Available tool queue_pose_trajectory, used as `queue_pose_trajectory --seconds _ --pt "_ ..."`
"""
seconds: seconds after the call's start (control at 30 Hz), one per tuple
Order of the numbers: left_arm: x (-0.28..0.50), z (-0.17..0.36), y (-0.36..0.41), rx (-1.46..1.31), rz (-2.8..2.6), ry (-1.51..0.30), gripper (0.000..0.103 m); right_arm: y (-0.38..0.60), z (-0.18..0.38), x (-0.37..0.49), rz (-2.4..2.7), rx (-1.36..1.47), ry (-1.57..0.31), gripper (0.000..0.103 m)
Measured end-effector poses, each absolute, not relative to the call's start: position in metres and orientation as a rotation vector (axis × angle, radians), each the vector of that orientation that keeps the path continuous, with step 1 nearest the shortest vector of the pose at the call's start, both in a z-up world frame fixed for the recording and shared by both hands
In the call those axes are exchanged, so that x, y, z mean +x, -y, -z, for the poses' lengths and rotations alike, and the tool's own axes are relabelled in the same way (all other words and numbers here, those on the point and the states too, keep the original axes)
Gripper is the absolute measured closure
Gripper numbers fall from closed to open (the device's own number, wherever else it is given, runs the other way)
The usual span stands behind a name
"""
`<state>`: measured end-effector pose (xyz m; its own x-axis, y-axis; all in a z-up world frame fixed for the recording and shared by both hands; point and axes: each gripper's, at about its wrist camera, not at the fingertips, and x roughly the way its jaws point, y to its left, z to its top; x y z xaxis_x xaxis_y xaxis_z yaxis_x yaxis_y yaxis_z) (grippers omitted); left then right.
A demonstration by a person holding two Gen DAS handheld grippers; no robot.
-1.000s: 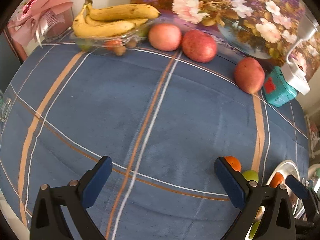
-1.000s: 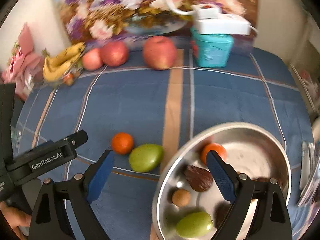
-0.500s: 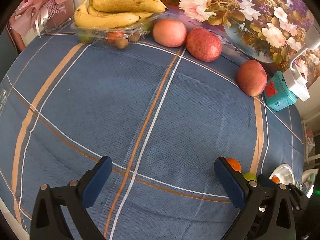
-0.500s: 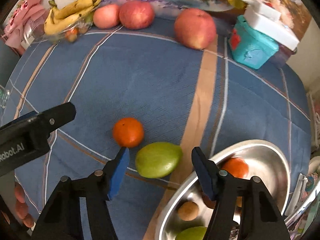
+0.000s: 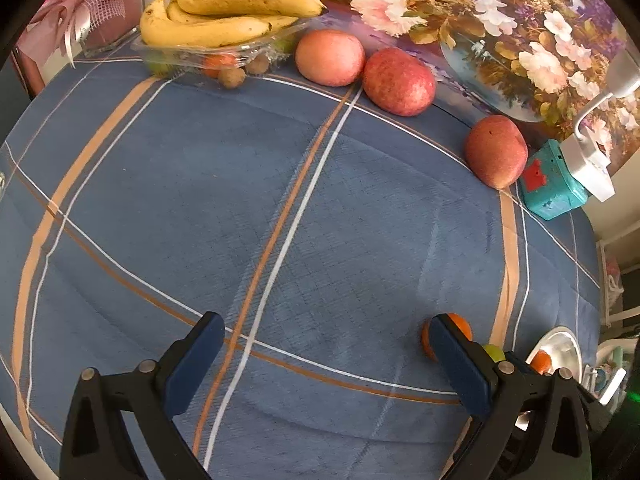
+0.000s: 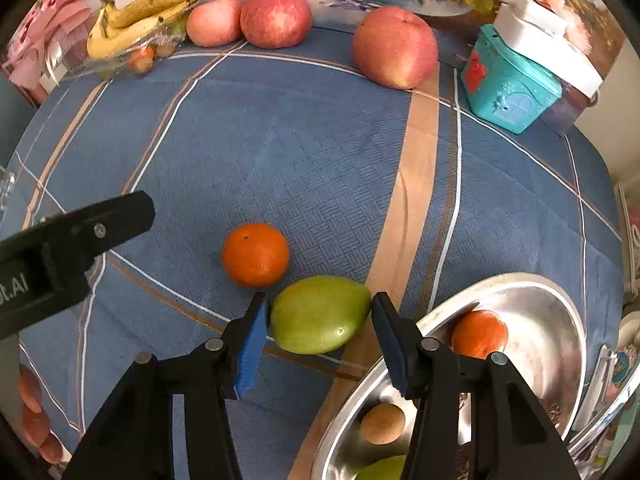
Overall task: Organize fruits
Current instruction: 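Grasp a green mango with the right tool while the left tool grasps a tangerine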
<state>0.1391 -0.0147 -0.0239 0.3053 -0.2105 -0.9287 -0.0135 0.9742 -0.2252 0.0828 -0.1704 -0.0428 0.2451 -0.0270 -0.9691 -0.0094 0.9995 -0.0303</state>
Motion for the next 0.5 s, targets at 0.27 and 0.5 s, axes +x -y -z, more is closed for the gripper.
queue_pose_trajectory --seconds 0.27,0.5 --pt "0.138 0.024 0.021 -0.248 0.183 -1.235 0.001 0.190 0.010 0.064 0.029 0.122 -1.204 0.049" --pt "0.137 0.033 0.057 -0.219 0.339 -1.237 0.022 0.199 -0.023 0.035 0.123 0.270 -1.083 0.049"
